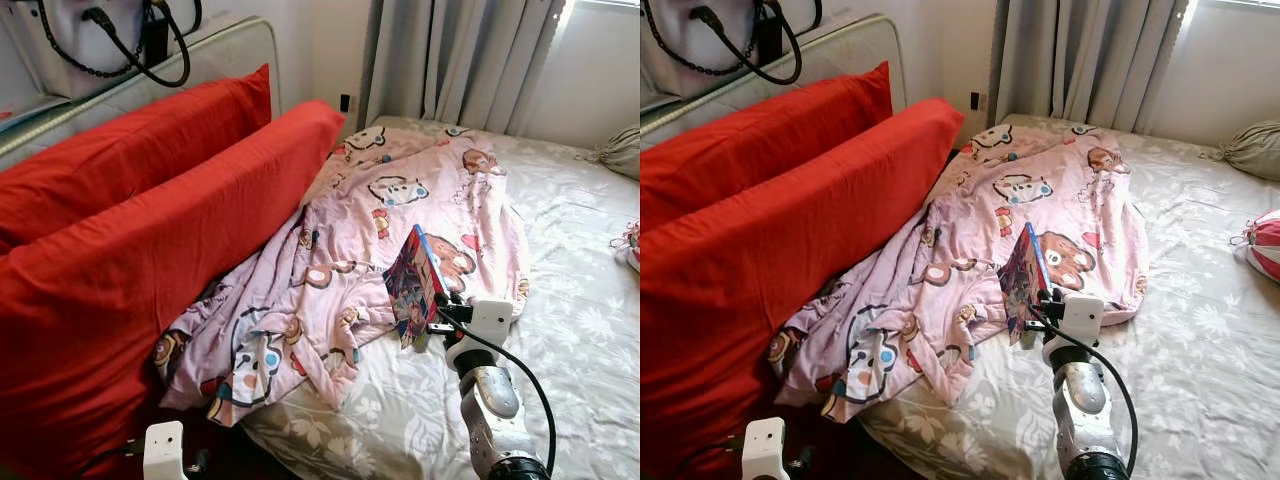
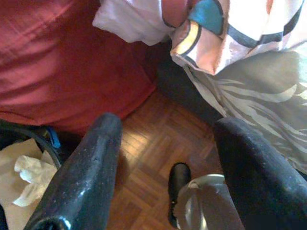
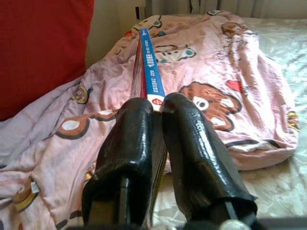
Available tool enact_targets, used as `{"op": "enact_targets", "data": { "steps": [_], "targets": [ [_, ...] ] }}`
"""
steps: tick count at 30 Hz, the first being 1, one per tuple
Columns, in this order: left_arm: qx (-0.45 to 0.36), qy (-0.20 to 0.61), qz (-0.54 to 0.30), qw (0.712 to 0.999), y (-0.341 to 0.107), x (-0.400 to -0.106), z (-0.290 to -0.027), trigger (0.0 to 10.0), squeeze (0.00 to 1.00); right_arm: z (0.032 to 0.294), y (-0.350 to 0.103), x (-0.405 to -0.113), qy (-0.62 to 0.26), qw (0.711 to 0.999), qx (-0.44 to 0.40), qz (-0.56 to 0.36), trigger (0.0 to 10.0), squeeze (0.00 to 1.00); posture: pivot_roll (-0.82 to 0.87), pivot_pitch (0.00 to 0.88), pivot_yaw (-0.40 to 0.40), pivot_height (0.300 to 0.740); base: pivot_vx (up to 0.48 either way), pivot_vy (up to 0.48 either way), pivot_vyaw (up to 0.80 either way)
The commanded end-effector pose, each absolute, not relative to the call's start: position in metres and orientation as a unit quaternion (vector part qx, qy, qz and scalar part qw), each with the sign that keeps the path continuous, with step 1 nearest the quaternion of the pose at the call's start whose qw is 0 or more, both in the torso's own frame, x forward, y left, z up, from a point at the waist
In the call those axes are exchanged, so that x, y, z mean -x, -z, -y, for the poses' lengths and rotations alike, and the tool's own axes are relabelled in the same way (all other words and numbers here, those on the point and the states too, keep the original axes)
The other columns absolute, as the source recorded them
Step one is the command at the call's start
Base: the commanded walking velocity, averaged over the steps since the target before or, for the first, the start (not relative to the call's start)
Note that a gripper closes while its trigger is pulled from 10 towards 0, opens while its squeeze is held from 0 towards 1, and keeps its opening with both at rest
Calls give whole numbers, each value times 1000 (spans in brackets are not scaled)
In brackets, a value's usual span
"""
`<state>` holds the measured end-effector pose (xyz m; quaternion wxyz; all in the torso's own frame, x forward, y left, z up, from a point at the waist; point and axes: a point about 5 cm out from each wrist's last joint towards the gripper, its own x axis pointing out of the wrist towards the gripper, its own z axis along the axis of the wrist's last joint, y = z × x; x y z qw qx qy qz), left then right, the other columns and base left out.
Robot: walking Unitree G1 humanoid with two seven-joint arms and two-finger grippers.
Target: Clean up the room
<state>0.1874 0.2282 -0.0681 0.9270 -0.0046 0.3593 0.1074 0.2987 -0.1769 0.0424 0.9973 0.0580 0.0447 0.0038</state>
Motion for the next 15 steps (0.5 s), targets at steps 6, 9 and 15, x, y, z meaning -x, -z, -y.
{"op": "enact_targets", "data": {
  "steps": [6, 9, 15],
  "targets": [
    [-8, -100, -367, 925, 71, -181, -229, 10000, 0, 173, -51, -303, -8, 998, -63, -21, 10000, 0, 56, 0, -6, 740, 0, -234, 0],
    [-8, -99, -366, 925, 71, -182, -229, 10000, 0, 174, -50, -304, -7, 998, -64, -24, 10000, 0, 56, 0, -6, 740, 0, -299, 0],
    [-10, -100, -363, 926, 70, -183, -230, 10000, 0, 171, -50, -305, -14, 998, -64, -26, 10000, 0, 56, 0, -8, 740, 0, -298, -763]
  ]
}}
